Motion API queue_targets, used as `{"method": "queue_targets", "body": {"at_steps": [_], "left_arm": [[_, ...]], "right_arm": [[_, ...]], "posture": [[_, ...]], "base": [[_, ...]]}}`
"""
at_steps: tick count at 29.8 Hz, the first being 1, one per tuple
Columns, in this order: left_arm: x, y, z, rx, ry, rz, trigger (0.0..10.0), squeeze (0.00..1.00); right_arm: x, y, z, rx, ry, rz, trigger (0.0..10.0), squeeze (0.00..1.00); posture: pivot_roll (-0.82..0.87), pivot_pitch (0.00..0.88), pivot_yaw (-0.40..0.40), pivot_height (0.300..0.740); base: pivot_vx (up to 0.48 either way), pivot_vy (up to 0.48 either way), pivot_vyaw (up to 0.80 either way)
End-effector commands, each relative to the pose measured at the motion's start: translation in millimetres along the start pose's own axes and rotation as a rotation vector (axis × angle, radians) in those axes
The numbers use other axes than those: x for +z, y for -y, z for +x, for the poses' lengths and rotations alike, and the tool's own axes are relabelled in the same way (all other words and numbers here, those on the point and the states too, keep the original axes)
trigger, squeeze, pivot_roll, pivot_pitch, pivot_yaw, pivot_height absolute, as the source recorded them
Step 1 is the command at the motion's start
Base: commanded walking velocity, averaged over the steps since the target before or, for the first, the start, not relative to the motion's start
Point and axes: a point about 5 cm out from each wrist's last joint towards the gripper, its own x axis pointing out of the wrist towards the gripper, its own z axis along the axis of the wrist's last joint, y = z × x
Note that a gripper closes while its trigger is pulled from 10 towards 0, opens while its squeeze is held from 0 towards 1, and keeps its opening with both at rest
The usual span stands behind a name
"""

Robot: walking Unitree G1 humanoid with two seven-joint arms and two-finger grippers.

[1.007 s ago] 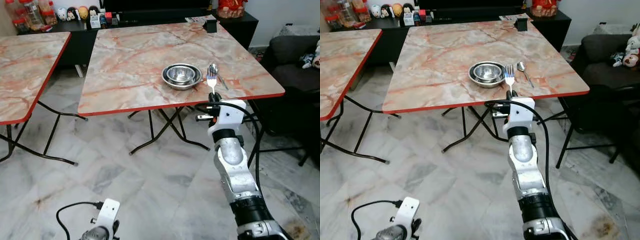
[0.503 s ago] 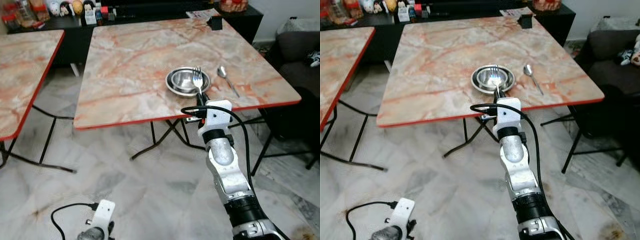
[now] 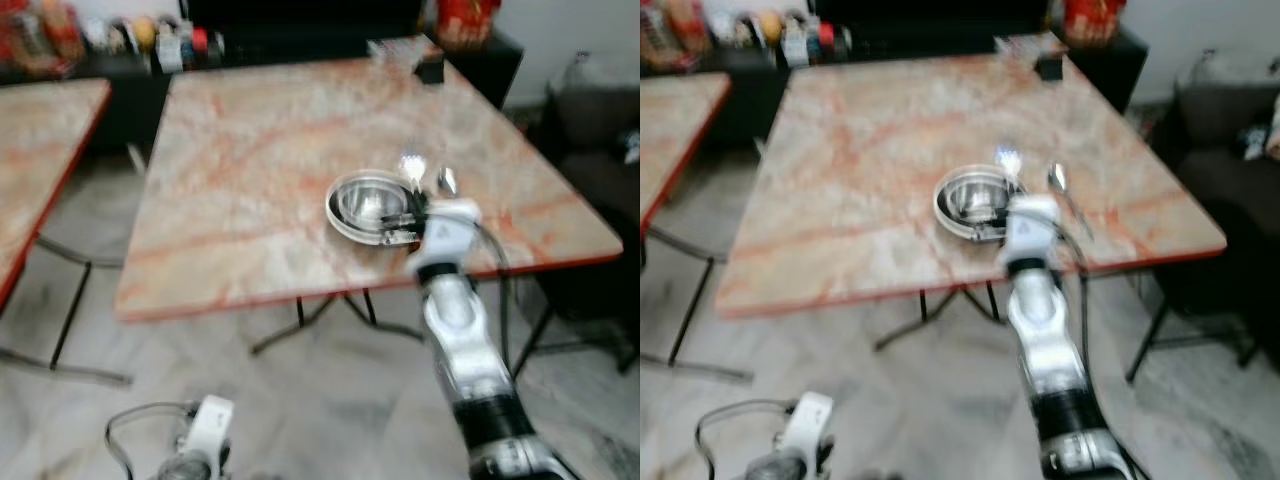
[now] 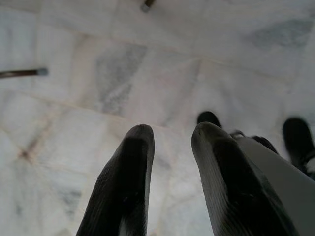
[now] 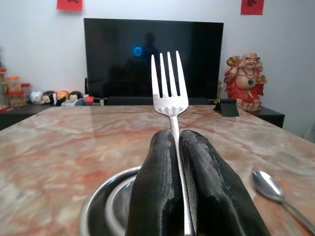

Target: Setting the table

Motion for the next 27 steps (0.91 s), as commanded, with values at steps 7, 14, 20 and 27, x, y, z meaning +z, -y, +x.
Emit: {"method": "queue_targets", "body": {"at_steps": [7, 14, 20, 27], "left_arm": [[2.0, 2.5, 0.6, 0.013, 0.009, -0.019, 10.0, 0.0], [7.0, -1.2, 1.4, 0.026, 0.022, -0.022, 10.0, 0.0], [7.4, 0.2, 1.5, 0.021, 0.024, -0.015, 10.0, 0.0], [6.2, 1.0, 1.4, 0.015, 0.019, -0.016, 10.0, 0.0]], "right_arm": [[-0.6, 12.7, 1.2, -0.024, -0.005, -0.02, 10.0, 0.0], [0.0, 12.6, 2.6, -0.018, -0.004, -0.028, 10.0, 0.0], [2.4, 11.3, 3.3, -0.005, 0.012, -0.046, 10.0, 0.0], [0.7, 12.0, 2.8, -0.015, 0.001, -0.035, 10.0, 0.0]], "posture": [[-0.07, 0.112, 0.009, 0.74], [-0.07, 0.109, 0.005, 0.74], [-0.07, 0.109, 0.006, 0.74], [-0.07, 0.11, 0.005, 0.74]], "base": [[0.099, 0.0, 0.0], [0.0, 0.0, 0.0], [0.121, -0.203, 0.26], [0.251, -0.342, 0.0]]}}
